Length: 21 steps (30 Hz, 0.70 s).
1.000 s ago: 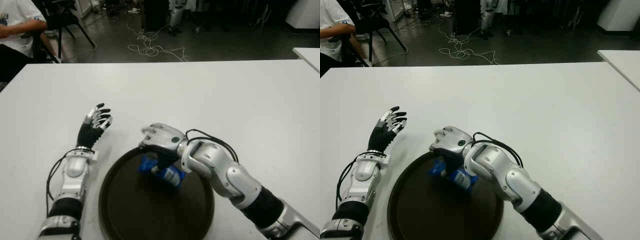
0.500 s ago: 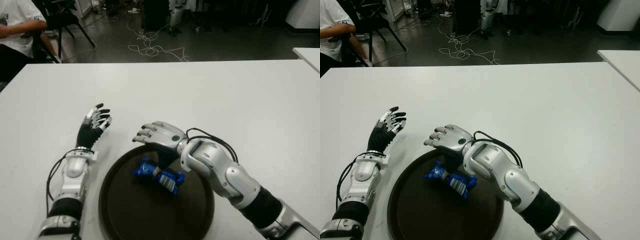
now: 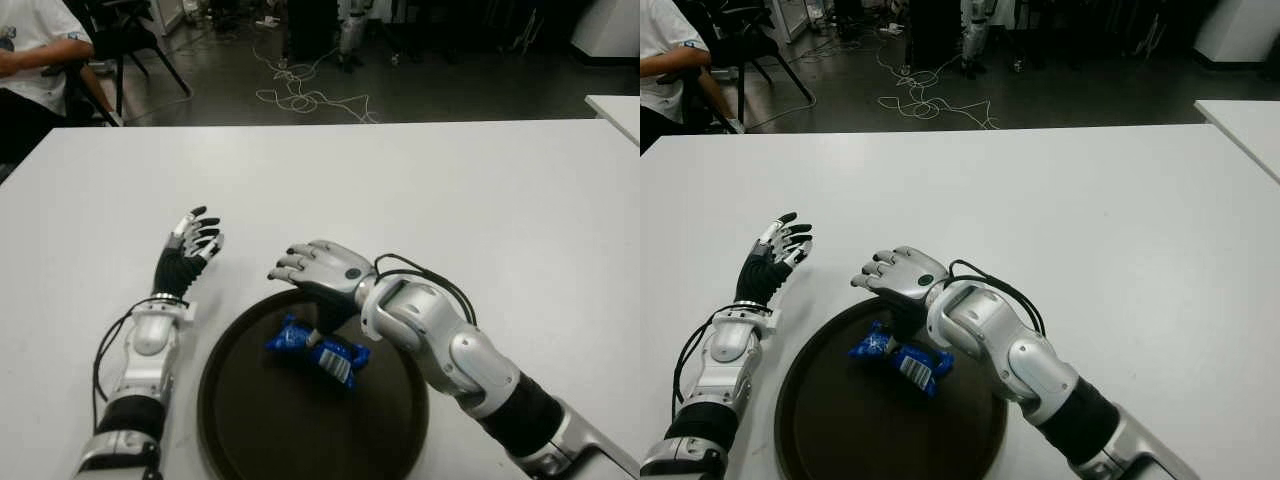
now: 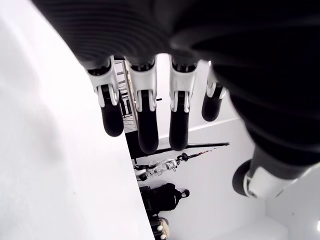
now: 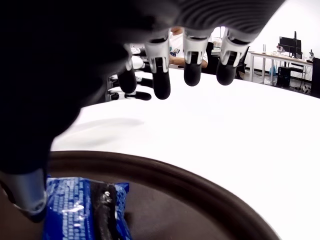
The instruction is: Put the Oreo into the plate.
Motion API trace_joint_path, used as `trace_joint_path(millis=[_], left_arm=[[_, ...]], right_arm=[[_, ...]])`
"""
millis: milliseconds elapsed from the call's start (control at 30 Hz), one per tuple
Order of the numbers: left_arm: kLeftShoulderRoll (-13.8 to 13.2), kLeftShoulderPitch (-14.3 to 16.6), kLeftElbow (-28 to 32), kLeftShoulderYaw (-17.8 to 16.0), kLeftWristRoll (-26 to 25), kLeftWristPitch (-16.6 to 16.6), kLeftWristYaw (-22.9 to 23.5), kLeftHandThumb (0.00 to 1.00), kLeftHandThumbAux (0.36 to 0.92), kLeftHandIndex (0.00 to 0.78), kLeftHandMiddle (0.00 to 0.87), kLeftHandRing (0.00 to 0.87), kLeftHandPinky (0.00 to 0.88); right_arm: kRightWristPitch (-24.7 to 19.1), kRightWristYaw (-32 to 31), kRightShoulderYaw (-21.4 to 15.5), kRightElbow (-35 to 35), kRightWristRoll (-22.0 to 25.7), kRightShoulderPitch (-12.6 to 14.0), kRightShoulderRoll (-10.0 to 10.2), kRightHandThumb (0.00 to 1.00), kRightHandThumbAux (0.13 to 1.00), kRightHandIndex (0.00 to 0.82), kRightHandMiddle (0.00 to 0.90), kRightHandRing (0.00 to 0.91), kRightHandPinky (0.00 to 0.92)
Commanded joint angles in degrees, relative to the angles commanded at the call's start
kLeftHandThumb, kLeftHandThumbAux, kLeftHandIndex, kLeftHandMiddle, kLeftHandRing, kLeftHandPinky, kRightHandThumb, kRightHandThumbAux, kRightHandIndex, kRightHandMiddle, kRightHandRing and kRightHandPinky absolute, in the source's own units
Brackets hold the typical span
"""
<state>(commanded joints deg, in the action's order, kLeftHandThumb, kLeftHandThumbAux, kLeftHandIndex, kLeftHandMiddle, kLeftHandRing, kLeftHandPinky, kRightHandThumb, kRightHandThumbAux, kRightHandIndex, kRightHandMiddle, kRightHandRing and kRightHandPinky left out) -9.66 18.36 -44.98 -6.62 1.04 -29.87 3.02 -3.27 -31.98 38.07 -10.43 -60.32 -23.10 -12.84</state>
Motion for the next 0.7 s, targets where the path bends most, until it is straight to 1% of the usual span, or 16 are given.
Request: trace_joint_path(millis=[100,167,200,233,267,300,367,433,467,533,600,667,700], left_arm=[[0.08,0.16,-0.23,-0.04,-0.20,-0.03,0.12,0.112,0.614,0.136,0.243,0.235,0.218],[0.14,0.30,-0.42,-0.08,-0.39,-0.04,0.23,0.113,0.615,0.134,0.242,0.235,0.220],[0.17,0.37,-0.46,-0.12,-0.54,0.04,0.32,0.115,0.617,0.131,0.241,0.235,0.221],[0.19,0.46,-0.53,-0.18,-0.70,0.15,0.41,0.117,0.620,0.128,0.239,0.233,0.220],[0.20,0.57,-0.65,-0.23,-0.79,0.21,0.47,0.118,0.622,0.128,0.238,0.232,0.218],[0.20,0.64,-0.73,-0.26,-0.86,0.24,0.52,0.117,0.625,0.128,0.237,0.230,0.215],[0.20,0.83,-1.02,-0.31,-0.91,0.25,0.52,0.116,0.629,0.128,0.236,0.228,0.212],[0.16,1.20,-1.57,-0.33,-0.80,0.25,0.39,0.114,0.627,0.132,0.238,0.229,0.213],[0.12,1.37,-1.83,-0.32,-0.76,0.19,0.42,0.113,0.626,0.134,0.239,0.230,0.214],[0.05,1.59,-2.17,-0.26,-0.71,0.02,0.58,0.109,0.614,0.142,0.241,0.234,0.220],[-0.07,1.72,-2.43,-0.16,-0.59,-0.33,0.74,0.111,0.602,0.143,0.241,0.234,0.215],[-0.14,1.86,-2.74,-0.08,-0.40,-0.64,0.70,0.110,0.589,0.142,0.242,0.234,0.213],[-0.16,1.96,-2.94,-0.05,-0.34,-0.73,0.71,0.110,0.587,0.142,0.242,0.234,0.213]], right_arm=[[0.13,0.05,-0.31,0.26,0.33,-0.18,-0.09,0.000,0.638,0.000,0.015,0.000,0.011],[1.22,-1.04,-3.52,-0.39,3.63,-1.83,-1.79,0.000,0.643,0.000,0.016,0.000,0.012],[2.49,-0.63,-5.42,-0.21,5.80,-2.07,-3.03,0.000,0.650,0.000,0.018,0.000,0.013],[4.20,0.46,-7.56,1.21,8.39,-2.53,-4.38,0.000,0.666,0.000,0.022,0.000,0.011],[5.43,1.38,-8.79,2.43,10.00,-2.75,-5.18,0.000,0.676,0.000,0.024,0.000,0.011],[6.34,1.96,-9.58,3.30,11.11,-2.95,-5.70,0.000,0.690,0.000,0.027,0.000,0.010],[8.14,3.71,-11.01,6.32,13.17,-4.14,-6.17,0.000,0.705,0.000,0.031,0.002,0.012],[9.23,7.94,-12.85,12.36,14.91,-6.37,-5.38,0.000,0.725,0.002,0.041,0.012,0.023],[9.09,9.63,-13.72,14.43,15.50,-6.91,-4.97,0.000,0.729,0.004,0.043,0.014,0.026],[9.16,12.55,-15.17,17.60,16.55,-7.34,-4.82,0.000,0.740,0.011,0.049,0.027,0.037],[9.37,17.48,-17.11,23.14,17.77,-7.74,-4.25,0.000,0.747,0.024,0.056,0.041,0.048],[9.71,22.41,-18.86,29.12,19.46,-8.37,-3.18,0.000,0.753,0.037,0.062,0.053,0.060],[9.79,26.09,-21.12,33.51,21.81,-8.59,-1.71,0.000,0.754,0.039,0.063,0.055,0.062]])
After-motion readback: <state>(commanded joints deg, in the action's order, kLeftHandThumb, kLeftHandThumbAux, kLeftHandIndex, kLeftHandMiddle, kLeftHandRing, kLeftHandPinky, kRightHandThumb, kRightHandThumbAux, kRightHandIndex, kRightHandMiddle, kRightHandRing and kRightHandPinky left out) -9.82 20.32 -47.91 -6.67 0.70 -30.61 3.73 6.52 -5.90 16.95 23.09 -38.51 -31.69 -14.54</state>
